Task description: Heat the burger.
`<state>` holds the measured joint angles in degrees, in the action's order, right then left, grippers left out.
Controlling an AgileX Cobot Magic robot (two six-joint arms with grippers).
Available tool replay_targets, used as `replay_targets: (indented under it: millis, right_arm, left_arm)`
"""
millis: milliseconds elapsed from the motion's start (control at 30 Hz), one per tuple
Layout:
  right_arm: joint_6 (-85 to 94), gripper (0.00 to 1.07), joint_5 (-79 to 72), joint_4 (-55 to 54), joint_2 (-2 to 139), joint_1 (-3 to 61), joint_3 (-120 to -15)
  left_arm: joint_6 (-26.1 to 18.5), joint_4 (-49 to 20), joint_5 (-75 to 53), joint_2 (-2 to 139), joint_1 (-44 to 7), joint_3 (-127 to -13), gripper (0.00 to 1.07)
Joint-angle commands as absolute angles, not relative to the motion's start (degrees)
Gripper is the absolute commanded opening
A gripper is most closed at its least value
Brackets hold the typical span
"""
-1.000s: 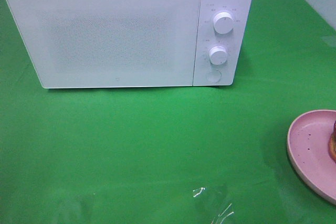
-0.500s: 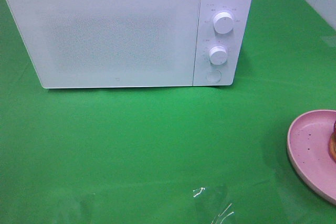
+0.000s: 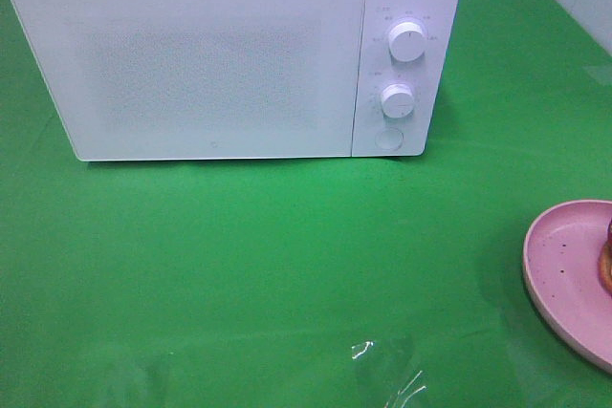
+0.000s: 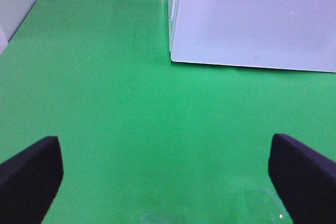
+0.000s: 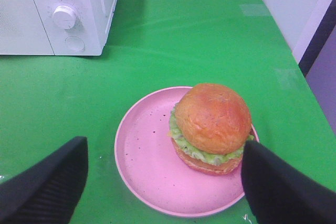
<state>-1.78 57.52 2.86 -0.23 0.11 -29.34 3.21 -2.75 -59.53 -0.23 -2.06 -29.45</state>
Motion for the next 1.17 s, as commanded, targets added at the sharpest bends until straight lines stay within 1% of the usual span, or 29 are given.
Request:
replay_targets:
  millis: [33,1167]
  right_arm:
    - [-1.89,0.76,57.41,2.69,-1.6,-0.17,-29.05]
    - [-1.89,0.76,57.41,2.69,-1.6,-0.17,-29.05]
  left_arm:
    - [3.27,-3.04,-59.19,-1.72,-1.83,-29.28,1.01]
    - [3.27,-3.04,-59.19,-1.32,-1.83,-29.28,1.01]
